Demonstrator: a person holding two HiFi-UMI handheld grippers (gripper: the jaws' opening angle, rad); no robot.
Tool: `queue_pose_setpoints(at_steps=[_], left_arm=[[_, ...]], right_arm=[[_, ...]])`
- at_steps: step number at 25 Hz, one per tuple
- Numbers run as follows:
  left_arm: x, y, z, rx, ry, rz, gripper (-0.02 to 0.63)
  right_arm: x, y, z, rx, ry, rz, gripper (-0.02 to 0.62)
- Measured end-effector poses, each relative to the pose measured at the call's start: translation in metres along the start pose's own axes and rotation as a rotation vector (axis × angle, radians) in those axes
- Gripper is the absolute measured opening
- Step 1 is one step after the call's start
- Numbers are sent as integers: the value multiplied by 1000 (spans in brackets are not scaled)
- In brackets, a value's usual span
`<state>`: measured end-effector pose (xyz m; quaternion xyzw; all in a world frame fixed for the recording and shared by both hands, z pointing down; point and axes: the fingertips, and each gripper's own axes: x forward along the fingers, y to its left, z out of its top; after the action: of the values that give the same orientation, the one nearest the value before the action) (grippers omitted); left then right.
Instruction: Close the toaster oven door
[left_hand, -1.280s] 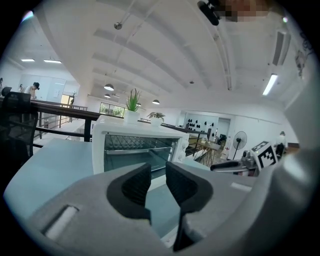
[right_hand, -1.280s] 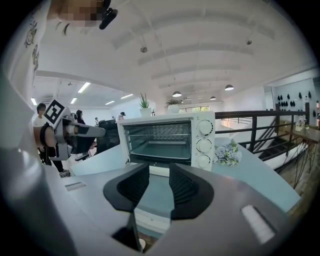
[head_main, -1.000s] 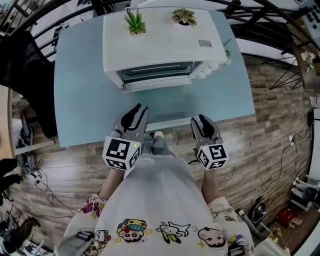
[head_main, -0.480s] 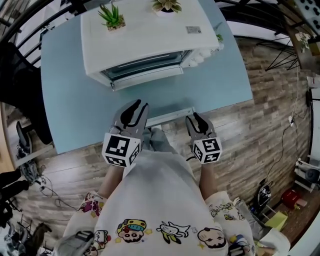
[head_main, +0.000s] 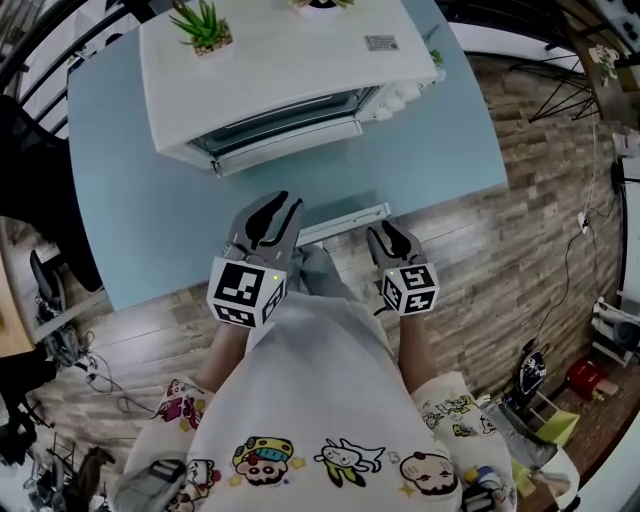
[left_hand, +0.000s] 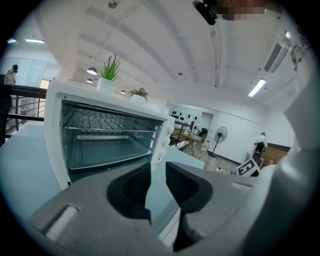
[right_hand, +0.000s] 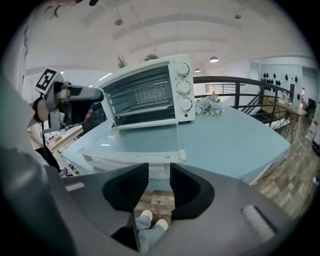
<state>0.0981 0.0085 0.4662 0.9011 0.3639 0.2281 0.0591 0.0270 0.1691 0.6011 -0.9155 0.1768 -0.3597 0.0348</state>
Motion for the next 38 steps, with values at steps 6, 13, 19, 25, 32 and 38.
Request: queue_pose_setpoints(at_steps=[6,13,19,25,32,38], left_arm=[[2,2,-1,4,8,-11,84],[3,6,-8,4,27,-14,84],[3,5,-11,10,38,-20,84],[3,5,-13,13,46,-22,84],[1,6,-16,11,47,-22,84],[-1,5,-17,12,46,-25,84]], right_arm=[[11,-8,-5,28,-10,-33,137],[20,-19,-15,66,-35,-57,137],[29,-22,-13,49,-60,-48,137],[32,-20,-10,37,-97,-44,115],[34,-17,-8,40,-115,-45,86],[33,-17,-6,42,-121,-53,84]])
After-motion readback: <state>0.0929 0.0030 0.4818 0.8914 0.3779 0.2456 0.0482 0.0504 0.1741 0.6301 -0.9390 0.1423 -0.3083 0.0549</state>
